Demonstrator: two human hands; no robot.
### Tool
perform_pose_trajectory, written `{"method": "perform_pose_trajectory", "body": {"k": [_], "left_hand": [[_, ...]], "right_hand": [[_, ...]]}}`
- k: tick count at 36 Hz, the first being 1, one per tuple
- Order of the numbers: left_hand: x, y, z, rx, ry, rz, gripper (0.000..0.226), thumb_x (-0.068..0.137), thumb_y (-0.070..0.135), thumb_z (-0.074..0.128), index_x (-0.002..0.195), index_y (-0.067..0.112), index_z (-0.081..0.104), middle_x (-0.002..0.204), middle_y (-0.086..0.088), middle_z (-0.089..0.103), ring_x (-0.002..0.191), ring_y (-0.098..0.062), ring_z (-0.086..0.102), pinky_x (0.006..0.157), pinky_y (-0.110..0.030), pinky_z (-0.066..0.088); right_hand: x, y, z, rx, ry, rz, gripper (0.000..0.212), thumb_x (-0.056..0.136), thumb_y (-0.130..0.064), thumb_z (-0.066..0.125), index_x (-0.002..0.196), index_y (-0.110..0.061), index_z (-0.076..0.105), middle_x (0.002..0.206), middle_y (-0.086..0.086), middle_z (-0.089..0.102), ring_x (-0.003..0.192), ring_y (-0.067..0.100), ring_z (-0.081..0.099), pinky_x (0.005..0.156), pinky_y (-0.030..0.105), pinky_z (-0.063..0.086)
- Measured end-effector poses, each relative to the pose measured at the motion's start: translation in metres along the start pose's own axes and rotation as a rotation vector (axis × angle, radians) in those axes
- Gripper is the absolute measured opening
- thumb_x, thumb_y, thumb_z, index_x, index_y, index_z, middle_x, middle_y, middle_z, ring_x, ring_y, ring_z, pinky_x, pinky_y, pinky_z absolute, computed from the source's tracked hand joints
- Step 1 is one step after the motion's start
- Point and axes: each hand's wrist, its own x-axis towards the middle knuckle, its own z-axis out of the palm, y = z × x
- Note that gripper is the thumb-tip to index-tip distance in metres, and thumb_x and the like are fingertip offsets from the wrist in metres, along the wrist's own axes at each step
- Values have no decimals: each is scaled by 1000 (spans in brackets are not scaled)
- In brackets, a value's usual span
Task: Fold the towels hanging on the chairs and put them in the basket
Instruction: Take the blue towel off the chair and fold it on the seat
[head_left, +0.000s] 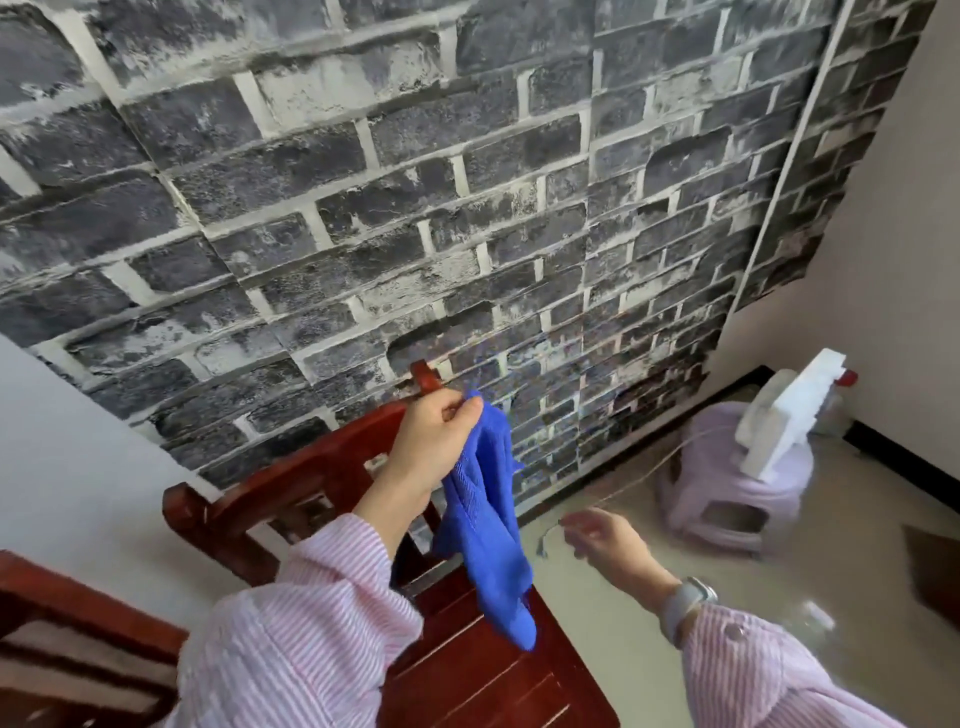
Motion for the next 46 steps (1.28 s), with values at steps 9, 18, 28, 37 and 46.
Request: {"method": "perform_pose_trajectory", "body": {"k": [9, 18, 28, 37, 46], "left_hand": [[-33, 1, -26, -7, 59, 85, 8, 88, 12, 57, 83, 14, 64, 74, 4, 69, 68, -3, 61, 66, -18, 47], [-48, -35, -88, 54, 568, 88, 20, 90, 18, 54, 73, 26, 59, 70, 5, 57, 68, -8, 48, 68, -30, 38], [-70, -79, -102, 42, 586, -19, 9, 92, 15, 52, 89, 15, 61, 83, 5, 61, 83, -13, 54, 81, -29, 41], [-86, -102, -103, -314, 330, -535, 25, 84, 24, 65, 89, 0, 68, 93, -22, 68, 89, -33, 65, 81, -40, 50], [-98, -128, -103, -160, 358, -577, 10, 88, 24, 60, 85, 18, 67, 89, -3, 66, 91, -22, 60, 87, -38, 46]], "right_hand": [[14, -41, 63, 83, 19, -181, 15, 76, -36, 60, 87, -27, 62, 90, -1, 48, 89, 15, 47, 82, 24, 36], [26, -28, 58, -362, -18, -18, 21, 77, -34, 49, 90, -19, 45, 97, 8, 66, 98, 32, 58, 76, 34, 39], [33, -8, 21, -278, 219, 60, 18, 89, -21, 49, 103, -14, 57, 107, 17, 63, 100, 36, 57, 75, 34, 41], [31, -12, 10, -172, 216, 82, 20, 95, -23, 29, 101, -20, 48, 81, 17, 63, 66, 34, 65, 73, 42, 53], [47, -32, 5, 831, 147, 127, 24, 96, -16, 34, 85, -20, 54, 82, 7, 52, 69, 22, 51, 67, 29, 42]]}}
